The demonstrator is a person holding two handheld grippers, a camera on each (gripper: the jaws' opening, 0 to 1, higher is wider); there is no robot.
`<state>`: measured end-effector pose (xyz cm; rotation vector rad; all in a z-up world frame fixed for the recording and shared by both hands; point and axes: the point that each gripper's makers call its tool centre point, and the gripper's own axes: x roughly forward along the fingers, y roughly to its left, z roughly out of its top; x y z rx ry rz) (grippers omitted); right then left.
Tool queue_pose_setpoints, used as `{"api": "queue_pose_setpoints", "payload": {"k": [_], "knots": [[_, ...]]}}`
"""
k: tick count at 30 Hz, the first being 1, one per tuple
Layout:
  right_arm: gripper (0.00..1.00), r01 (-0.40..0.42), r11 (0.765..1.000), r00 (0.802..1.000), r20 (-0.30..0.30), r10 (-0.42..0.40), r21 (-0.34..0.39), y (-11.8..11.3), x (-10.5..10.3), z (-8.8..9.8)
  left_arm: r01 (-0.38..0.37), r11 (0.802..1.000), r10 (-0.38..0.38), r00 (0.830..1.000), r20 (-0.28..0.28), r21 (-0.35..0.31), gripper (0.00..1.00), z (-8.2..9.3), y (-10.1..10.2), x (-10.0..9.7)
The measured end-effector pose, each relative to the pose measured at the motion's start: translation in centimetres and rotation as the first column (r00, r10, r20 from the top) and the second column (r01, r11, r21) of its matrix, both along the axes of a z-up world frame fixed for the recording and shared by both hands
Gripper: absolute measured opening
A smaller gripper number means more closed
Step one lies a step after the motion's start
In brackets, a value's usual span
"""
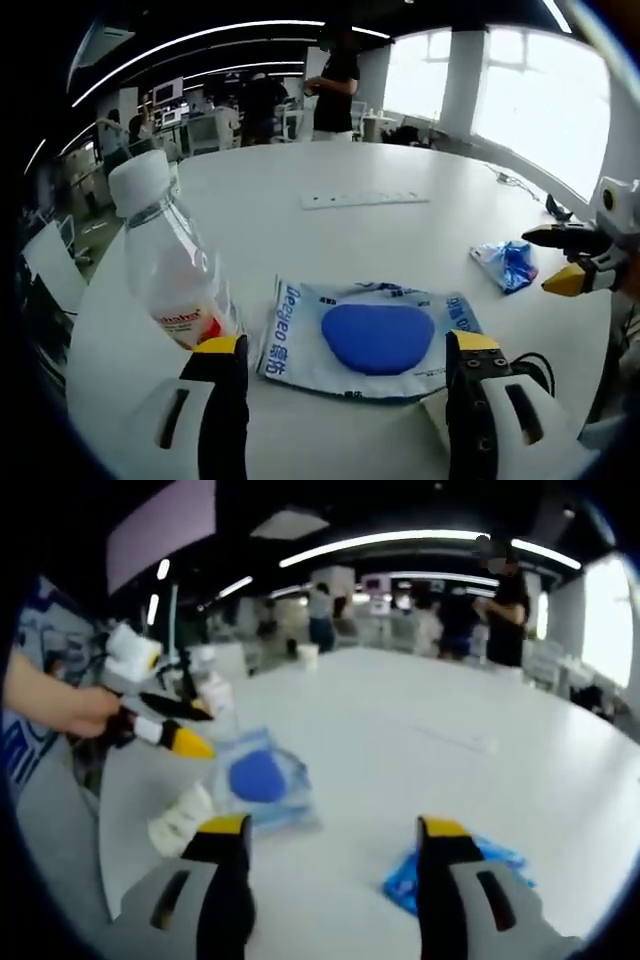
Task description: Arrange the tabletop items into an orderly group along one side of the table until the central work area is clear of visible clutter.
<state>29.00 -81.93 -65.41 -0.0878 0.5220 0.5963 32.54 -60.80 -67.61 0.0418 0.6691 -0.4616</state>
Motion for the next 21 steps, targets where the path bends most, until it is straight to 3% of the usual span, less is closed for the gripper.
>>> {"api": "queue_pose_setpoints", "payload": {"k": [21], "knots": [[0.56,0.029,0.999,0.992,-0.126,-0.024,0.036,3.6,-0.6,-3.2,-0.011,1.000,0.010,0.998,-0.054,-0.016,0.77,-2.2,0.1,0.8]]}}
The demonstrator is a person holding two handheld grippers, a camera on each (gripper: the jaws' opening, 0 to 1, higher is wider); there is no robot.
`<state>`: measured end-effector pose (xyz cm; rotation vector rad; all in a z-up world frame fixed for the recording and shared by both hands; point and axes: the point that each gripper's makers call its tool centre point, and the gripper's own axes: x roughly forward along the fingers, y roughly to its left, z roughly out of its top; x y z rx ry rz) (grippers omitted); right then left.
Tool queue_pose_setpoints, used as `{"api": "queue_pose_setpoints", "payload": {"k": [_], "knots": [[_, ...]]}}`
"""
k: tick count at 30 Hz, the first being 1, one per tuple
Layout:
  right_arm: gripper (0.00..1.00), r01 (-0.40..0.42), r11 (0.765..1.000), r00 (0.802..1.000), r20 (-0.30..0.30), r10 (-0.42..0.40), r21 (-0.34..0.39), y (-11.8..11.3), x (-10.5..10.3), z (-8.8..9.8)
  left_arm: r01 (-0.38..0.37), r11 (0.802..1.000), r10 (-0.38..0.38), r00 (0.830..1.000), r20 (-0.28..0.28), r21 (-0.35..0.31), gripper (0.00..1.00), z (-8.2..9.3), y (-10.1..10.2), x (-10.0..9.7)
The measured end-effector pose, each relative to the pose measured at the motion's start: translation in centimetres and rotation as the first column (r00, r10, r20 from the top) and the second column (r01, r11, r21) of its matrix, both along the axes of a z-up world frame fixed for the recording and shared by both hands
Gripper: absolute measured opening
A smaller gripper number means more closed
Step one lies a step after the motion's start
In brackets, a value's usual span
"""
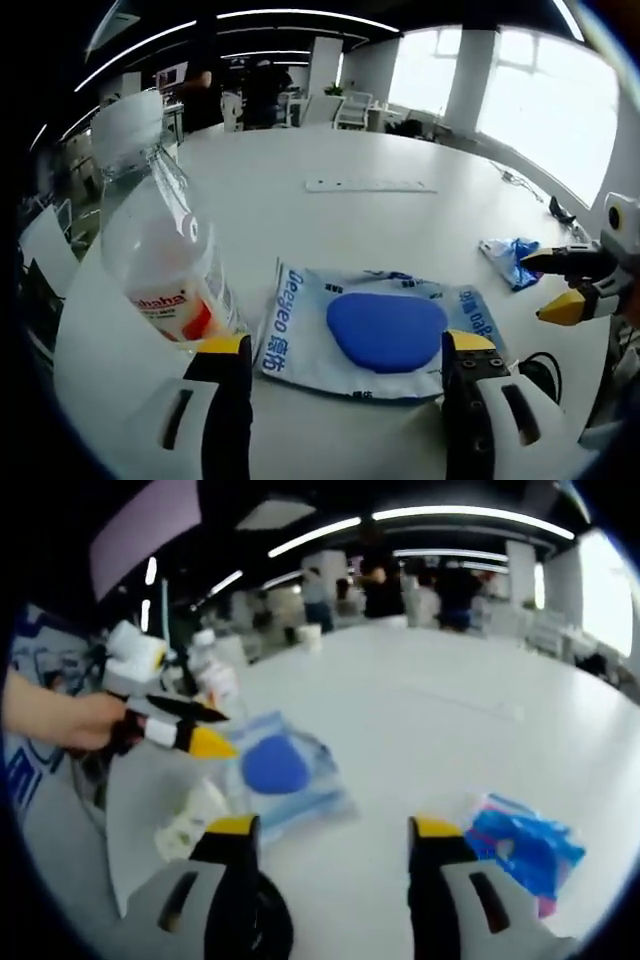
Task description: Arrange the tabletop items into an orderly group along one side of the table until the central work area is clear of visible clutter.
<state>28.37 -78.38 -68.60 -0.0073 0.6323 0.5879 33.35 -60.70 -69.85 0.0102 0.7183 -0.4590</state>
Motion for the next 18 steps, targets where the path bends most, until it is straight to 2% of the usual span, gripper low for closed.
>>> {"api": "queue_pose_setpoints", "payload": {"k": [3,8,12,16,18], "knots": [[0.54,0.004,1.000,1.000,-0.015,-0.005,-0.026,0.4,-0.3,-0.6,-0.015,1.000,0.015,1.000,-0.005,-0.011,0.77,-0.2,-0.1,0.1],[0.54,-0.006,1.000,0.999,-0.041,0.006,-0.005,1.6,-0.7,-1.1,-0.015,1.000,0.015,1.000,-0.011,0.003,0.76,-0.7,-0.1,0.1],[0.54,0.030,0.997,0.997,-0.078,-0.024,0.068,2.8,-0.5,-1.2,-0.019,1.000,0.019,1.000,-0.015,0.004,0.76,-1.1,-0.1,0.2],[0.53,0.037,0.997,0.995,-0.092,-0.030,0.073,3.6,-0.2,-1.4,-0.022,1.000,0.022,1.000,-0.021,0.008,0.75,-1.4,-0.1,0.2],[0.52,0.054,0.995,0.992,-0.119,-0.045,0.078,3.8,-0.1,-2.0,-0.023,1.000,0.023,1.000,-0.019,0.013,0.75,-1.4,-0.1,0.2]]}}
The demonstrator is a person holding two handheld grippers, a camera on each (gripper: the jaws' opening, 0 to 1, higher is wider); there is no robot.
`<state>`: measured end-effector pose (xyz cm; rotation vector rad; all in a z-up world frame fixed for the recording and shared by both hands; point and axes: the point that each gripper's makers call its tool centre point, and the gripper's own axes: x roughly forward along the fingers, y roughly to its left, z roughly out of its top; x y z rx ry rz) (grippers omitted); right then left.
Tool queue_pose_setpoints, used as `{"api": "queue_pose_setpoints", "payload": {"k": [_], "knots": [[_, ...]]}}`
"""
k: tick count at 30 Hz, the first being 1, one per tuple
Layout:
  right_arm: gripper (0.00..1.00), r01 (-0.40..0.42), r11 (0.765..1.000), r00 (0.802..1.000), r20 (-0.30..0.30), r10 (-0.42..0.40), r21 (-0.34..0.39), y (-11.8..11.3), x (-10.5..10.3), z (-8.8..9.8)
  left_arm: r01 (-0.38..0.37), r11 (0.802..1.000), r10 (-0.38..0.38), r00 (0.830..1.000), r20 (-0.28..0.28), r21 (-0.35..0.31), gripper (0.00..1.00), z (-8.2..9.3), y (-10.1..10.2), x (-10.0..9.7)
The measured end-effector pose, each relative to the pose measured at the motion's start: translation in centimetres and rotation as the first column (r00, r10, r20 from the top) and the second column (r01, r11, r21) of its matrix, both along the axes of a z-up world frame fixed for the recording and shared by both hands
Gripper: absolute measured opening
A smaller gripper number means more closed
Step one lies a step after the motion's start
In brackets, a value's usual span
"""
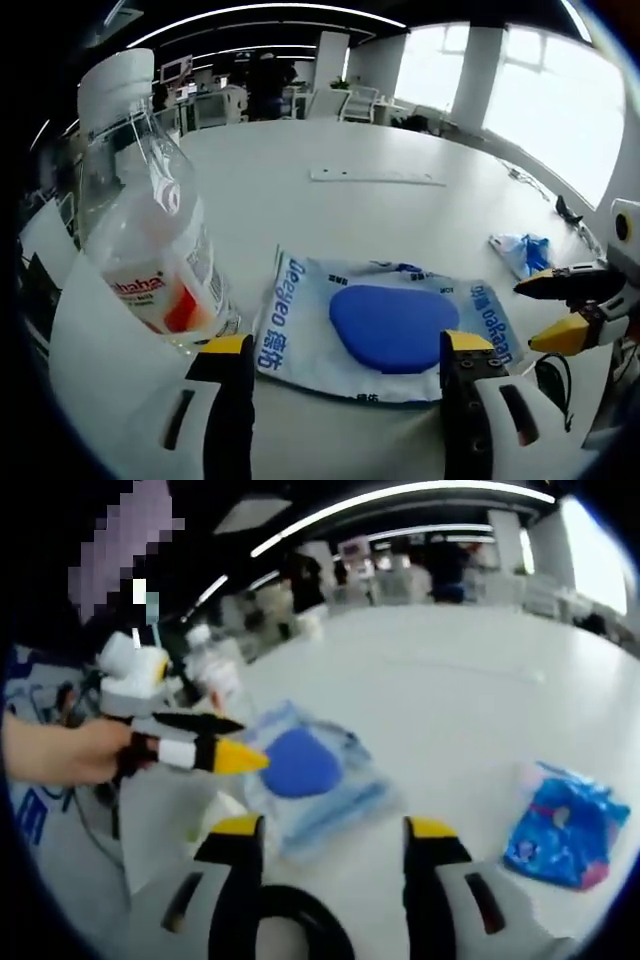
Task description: Arrange the tabletop items into an orderly group along one side of the table until the central work area is clear of visible clutter.
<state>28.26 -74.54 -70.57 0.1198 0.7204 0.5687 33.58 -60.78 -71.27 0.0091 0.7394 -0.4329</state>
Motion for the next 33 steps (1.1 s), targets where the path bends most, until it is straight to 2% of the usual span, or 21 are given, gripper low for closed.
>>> {"api": "queue_pose_setpoints", "payload": {"k": [4,7,9,12,16,24,28,33], "knots": [[0.49,0.035,0.999,0.998,-0.044,-0.034,0.006,0.0,-0.1,-0.9,-0.005,1.000,0.005,1.000,0.000,-0.001,0.75,-0.1,0.0,0.0],[0.43,0.047,0.999,0.997,-0.061,-0.046,0.017,0.2,-0.3,-1.0,-0.004,1.000,0.004,1.000,-0.001,0.002,0.74,-0.2,0.1,0.1],[0.37,0.076,0.997,0.995,-0.070,-0.074,0.031,0.4,-0.2,-1.0,-0.009,1.000,0.009,1.000,0.001,-0.004,0.73,-0.2,0.1,0.1],[0.35,0.108,0.992,0.988,-0.115,-0.100,0.066,1.0,-0.3,-1.5,-0.013,1.000,0.013,1.000,0.002,-0.004,0.74,-0.3,0.1,0.1],[0.32,0.111,0.992,0.987,-0.125,-0.103,0.065,1.6,-0.1,-1.6,-0.012,1.000,0.012,1.000,-0.001,-0.004,0.74,-0.3,0.1,0.0],[0.18,0.100,0.995,0.983,-0.159,-0.095,0.019,1.8,-0.6,-2.7,-0.015,1.000,0.015,1.000,0.001,0.000,0.74,-0.2,0.3,-0.1],[0.11,0.110,0.993,0.980,-0.172,-0.103,0.035,2.0,-0.7,-2.8,-0.019,1.000,0.019,1.000,0.000,-0.001,0.74,-0.3,0.4,-0.1],[0.07,0.116,0.993,0.979,-0.171,-0.110,0.025,2.1,-0.6,-2.7,-0.022,1.000,0.022,1.000,0.001,-0.004,0.74,-0.2,0.5,-0.1]]}}
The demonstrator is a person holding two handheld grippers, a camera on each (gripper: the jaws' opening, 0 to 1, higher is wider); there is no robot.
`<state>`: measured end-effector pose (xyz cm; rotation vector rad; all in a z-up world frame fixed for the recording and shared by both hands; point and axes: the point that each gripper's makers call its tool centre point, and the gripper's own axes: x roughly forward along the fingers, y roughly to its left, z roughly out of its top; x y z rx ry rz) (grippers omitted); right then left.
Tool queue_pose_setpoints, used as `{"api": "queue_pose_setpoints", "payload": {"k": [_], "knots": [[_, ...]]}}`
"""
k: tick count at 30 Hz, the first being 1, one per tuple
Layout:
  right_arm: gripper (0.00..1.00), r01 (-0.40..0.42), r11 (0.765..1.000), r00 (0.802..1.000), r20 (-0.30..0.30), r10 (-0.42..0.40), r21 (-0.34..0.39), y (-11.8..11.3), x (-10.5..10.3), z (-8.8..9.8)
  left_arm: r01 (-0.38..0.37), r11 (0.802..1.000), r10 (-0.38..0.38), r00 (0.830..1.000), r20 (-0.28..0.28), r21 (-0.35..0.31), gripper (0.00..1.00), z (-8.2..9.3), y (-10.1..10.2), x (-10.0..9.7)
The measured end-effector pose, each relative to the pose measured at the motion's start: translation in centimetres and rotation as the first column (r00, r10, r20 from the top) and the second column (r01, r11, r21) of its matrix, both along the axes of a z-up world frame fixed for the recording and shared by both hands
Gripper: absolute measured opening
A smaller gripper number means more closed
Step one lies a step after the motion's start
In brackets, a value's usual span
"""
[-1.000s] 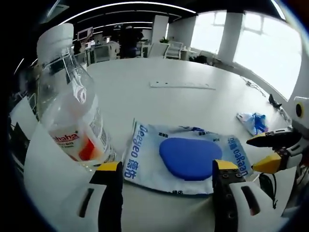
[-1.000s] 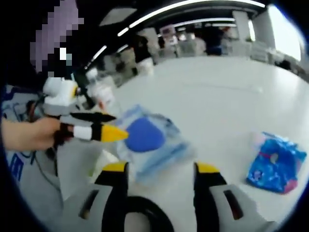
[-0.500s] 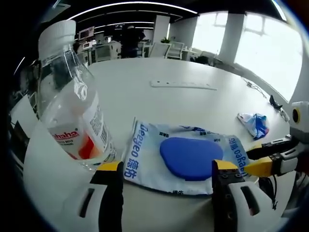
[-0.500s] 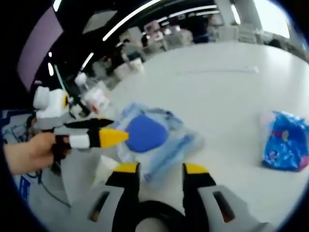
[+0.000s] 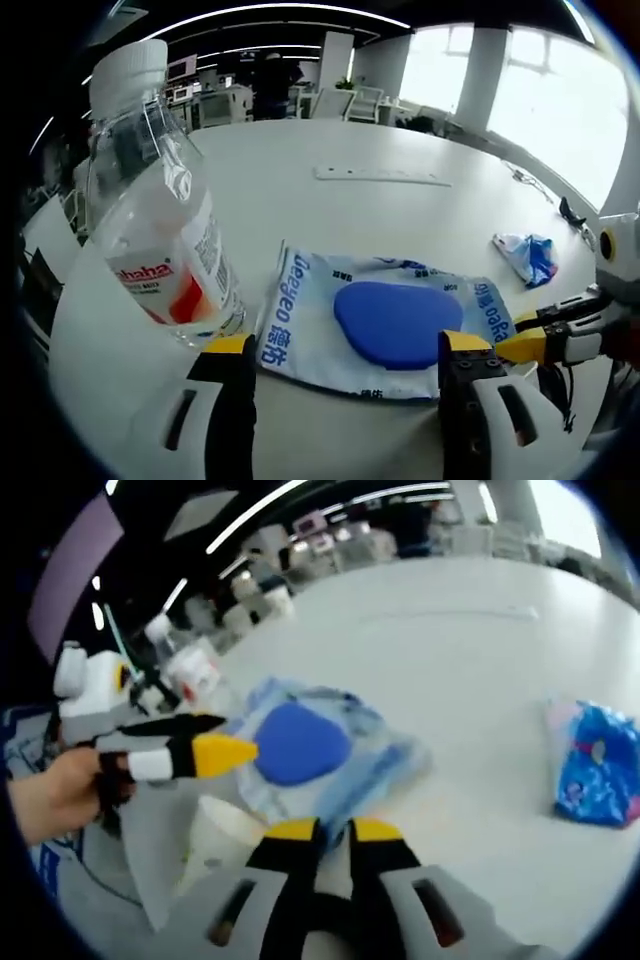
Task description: Arrange the tabletop items into an orderly group along one side of the table until the central work area is clear of visible clutter.
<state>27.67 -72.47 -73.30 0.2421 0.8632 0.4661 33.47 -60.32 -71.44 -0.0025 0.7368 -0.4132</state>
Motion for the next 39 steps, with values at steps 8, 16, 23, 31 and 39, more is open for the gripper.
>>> {"api": "queue_pose_setpoints", "payload": {"k": [8,16,23,31,39], "knots": [[0.01,0.008,1.000,1.000,0.005,-0.008,0.010,-0.9,0.3,0.4,0.000,1.000,0.000,1.000,0.002,0.002,0.74,0.0,-0.1,0.0],[0.00,0.021,1.000,1.000,0.004,-0.021,0.007,-1.4,0.4,0.3,-0.011,1.000,0.011,1.000,-0.013,0.009,0.73,-0.3,0.1,-0.1],[0.00,0.021,1.000,1.000,0.007,-0.021,0.006,-1.4,0.3,0.4,-0.060,0.998,0.060,0.996,-0.072,-0.004,0.72,-1.7,1.3,-1.0],[0.00,0.027,1.000,1.000,0.007,-0.028,0.012,-1.4,0.4,0.3,-0.032,0.999,0.030,0.996,-0.089,-0.022,0.51,-1.7,0.9,-1.3],[0.00,0.043,0.999,0.999,0.014,-0.043,0.003,-2.3,0.6,0.3,-0.044,0.998,0.049,0.990,-0.131,0.044,0.05,-1.9,2.6,-1.6]]}}
